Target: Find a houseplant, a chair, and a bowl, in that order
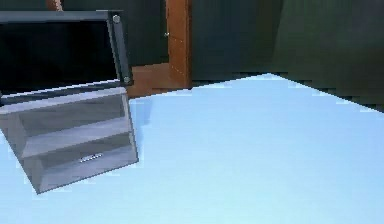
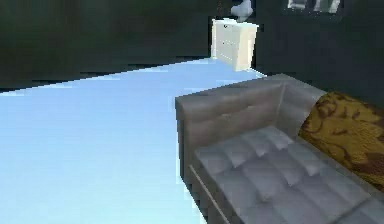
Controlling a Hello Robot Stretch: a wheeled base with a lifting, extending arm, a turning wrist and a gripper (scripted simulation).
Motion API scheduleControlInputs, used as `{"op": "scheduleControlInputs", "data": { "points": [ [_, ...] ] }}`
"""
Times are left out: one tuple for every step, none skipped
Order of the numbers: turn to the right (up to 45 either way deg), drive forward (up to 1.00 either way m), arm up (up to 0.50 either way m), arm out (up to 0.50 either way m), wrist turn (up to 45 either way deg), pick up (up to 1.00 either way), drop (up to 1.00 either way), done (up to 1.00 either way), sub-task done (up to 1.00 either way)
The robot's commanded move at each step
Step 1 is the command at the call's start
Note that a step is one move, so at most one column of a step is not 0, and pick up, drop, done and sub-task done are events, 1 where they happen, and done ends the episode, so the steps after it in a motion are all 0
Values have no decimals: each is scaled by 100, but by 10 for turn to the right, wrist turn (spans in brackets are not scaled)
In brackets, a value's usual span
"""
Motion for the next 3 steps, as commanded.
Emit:
{"op": "scheduleControlInputs", "data": {
  "points": [
    [-270, 0, 0, 0, 0, 0, 0, 0, 0],
    [0, 10, 0, 0, 0, 0, 0, 0, 0],
    [300, 0, 0, 0, 0, 0, 0, 0, 0]
  ]
}}
